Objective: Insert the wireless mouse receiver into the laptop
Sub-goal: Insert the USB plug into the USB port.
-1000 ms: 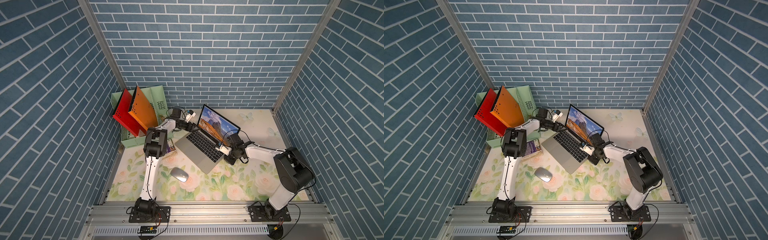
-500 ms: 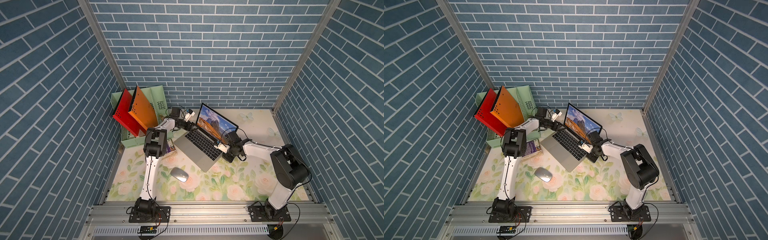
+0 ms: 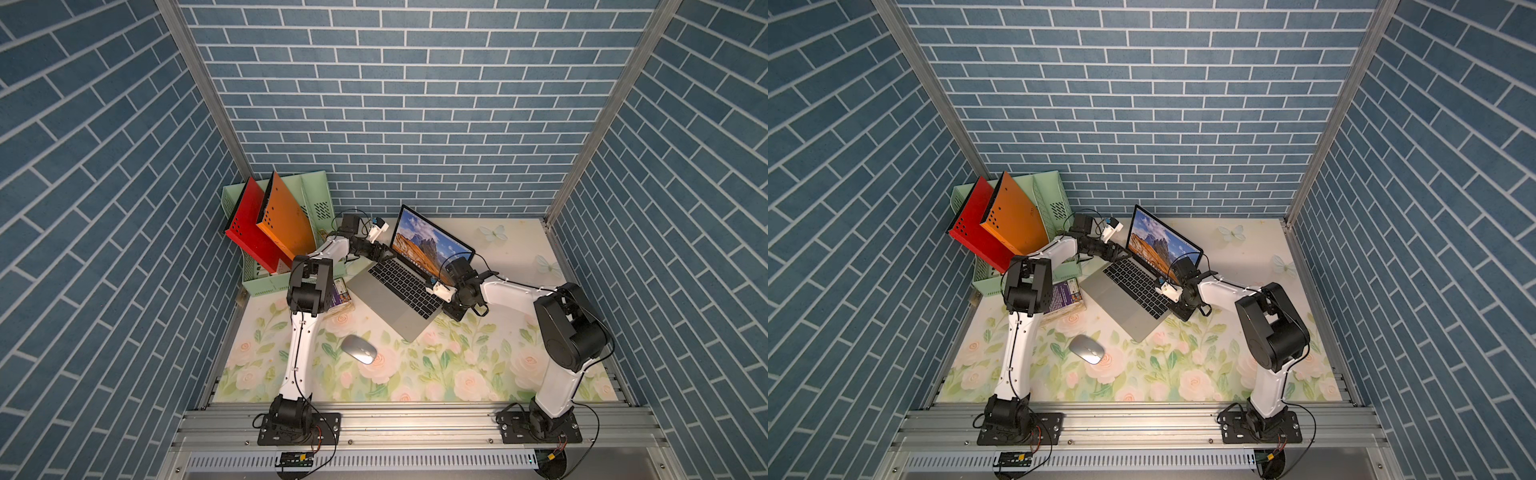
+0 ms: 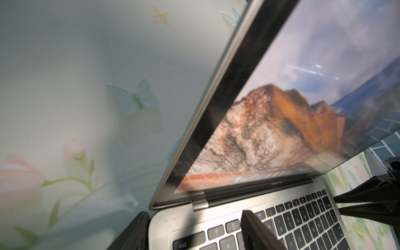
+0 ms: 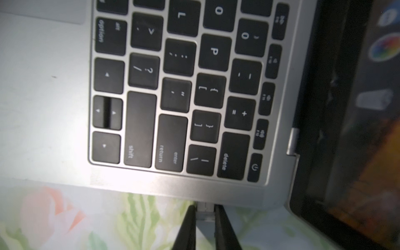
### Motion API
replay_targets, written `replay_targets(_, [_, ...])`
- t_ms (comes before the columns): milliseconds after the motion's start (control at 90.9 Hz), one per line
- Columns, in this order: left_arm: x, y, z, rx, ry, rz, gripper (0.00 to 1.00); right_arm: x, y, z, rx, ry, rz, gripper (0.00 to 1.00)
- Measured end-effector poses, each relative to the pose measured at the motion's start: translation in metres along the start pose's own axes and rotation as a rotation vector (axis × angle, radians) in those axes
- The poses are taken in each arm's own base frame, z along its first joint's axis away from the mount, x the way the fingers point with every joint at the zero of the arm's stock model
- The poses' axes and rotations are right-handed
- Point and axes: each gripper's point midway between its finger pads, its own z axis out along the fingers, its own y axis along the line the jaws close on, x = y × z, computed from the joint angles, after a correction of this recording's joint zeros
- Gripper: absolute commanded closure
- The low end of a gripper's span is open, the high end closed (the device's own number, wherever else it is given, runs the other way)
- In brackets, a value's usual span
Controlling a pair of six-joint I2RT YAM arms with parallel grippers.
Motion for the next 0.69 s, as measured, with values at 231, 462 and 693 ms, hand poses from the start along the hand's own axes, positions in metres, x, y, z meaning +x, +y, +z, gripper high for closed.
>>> replay_targets(231, [0.0003, 0.0006, 0.0001, -0.003, 0.001, 0.010, 0.29, -0.0030, -0.0013, 0.0008, -0.003, 0.006, 0.045, 1.00])
replay_targets(462, [0.0013, 0.0008, 0.0004, -0.003, 0.001, 0.018, 0.29, -0.0032, -0.0005, 0.0014, 0.006, -0.004, 0.109, 1.00])
replay_targets(693, [0.0015, 0.0012, 0.0004, -0.007, -0.003, 0.021, 0.28, -0.0027, -0.0014, 0.0010, 0.040, -0.018, 0.084, 0.95])
